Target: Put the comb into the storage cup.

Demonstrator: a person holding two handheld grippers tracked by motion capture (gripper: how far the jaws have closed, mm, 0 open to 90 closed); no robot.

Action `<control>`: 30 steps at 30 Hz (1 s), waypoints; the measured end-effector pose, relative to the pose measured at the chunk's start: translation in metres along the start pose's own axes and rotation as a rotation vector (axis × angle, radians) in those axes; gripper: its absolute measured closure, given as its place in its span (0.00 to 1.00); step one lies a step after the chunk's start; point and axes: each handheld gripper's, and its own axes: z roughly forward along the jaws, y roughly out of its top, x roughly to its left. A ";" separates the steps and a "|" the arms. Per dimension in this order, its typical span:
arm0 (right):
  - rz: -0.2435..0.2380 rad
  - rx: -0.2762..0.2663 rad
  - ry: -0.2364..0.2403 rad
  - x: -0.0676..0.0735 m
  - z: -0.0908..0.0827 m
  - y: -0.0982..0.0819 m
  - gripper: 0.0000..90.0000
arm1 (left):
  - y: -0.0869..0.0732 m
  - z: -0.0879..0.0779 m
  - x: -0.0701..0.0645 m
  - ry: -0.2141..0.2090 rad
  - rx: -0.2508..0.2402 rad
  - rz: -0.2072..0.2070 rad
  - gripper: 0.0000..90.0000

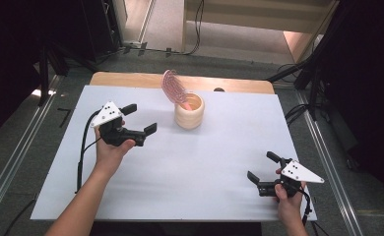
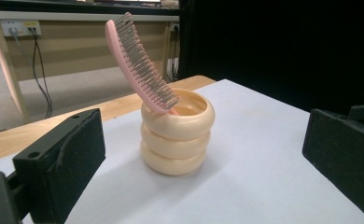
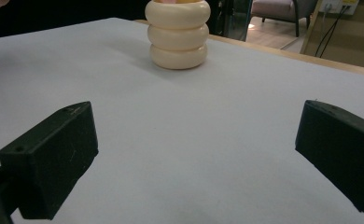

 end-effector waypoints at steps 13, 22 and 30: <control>0.004 0.003 -0.002 0.000 0.000 0.000 0.00 | -0.015 -0.026 -0.005 0.022 -0.007 0.012 0.00; 0.005 0.002 -0.004 0.000 0.000 0.000 0.00 | -0.026 -0.042 -0.009 0.045 -0.013 0.026 0.00; 0.007 -0.001 -0.007 0.000 0.000 0.000 0.00 | -0.038 -0.058 -0.008 0.060 -0.001 0.023 0.00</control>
